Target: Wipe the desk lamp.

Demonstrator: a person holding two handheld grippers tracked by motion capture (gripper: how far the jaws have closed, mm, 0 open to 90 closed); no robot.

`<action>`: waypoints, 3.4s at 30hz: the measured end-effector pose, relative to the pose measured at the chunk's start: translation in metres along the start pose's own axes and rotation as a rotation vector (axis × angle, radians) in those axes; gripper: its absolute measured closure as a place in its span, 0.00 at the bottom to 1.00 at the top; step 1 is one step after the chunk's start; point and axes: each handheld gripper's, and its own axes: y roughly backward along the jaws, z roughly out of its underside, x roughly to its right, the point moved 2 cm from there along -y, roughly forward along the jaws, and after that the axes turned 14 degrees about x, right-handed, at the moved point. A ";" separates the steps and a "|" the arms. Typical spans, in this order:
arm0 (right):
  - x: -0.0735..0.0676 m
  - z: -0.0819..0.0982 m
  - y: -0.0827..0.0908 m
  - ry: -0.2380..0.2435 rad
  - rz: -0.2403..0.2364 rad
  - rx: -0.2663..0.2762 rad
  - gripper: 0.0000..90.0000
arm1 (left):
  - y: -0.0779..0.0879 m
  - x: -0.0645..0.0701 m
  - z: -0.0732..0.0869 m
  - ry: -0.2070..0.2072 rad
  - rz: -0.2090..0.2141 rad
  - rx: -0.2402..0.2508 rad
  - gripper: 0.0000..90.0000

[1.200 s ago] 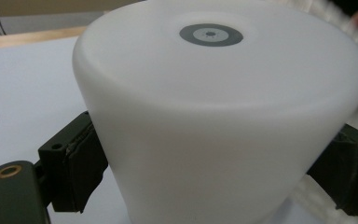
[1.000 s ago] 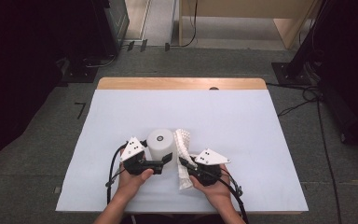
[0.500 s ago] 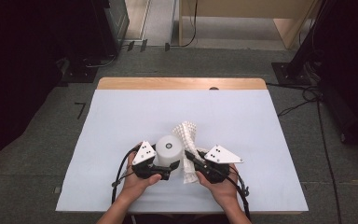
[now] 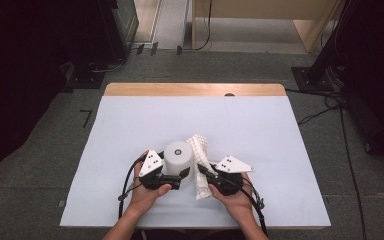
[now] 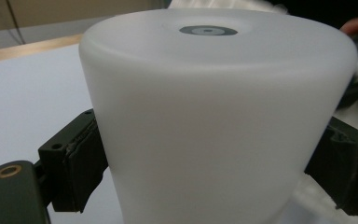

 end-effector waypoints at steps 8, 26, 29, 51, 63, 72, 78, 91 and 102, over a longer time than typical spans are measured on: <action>0.014 -0.010 0.013 -0.018 0.055 0.058 0.88 | 0.001 -0.005 0.011 -0.055 -0.066 -0.012 0.09; 0.022 -0.004 0.009 -0.031 0.065 0.035 0.87 | -0.006 0.022 0.014 -0.072 -0.333 -0.075 0.03; 0.020 0.000 0.005 -0.031 0.056 0.018 0.87 | -0.006 0.019 0.013 -0.058 -0.302 -0.062 0.09; -0.009 -0.014 0.004 0.004 -0.034 0.061 0.88 | 0.002 0.006 0.002 0.058 0.041 -0.021 0.09; -0.011 -0.028 0.013 0.034 -0.042 0.104 0.88 | 0.000 0.010 0.001 0.033 0.072 -0.041 0.09; -0.004 0.006 -0.008 0.002 -0.032 -0.034 0.88 | 0.012 -0.007 -0.011 0.064 0.041 0.028 0.09; 0.008 0.002 -0.002 -0.032 0.016 -0.003 0.88 | 0.006 -0.010 0.001 -0.020 -0.023 -0.025 0.09; 0.018 0.002 0.003 -0.060 0.048 0.017 0.87 | 0.004 -0.008 0.009 -0.038 -0.072 -0.051 0.07; 0.012 0.004 0.001 -0.058 0.033 0.003 0.87 | 0.001 0.013 0.007 -0.009 -0.247 -0.016 0.08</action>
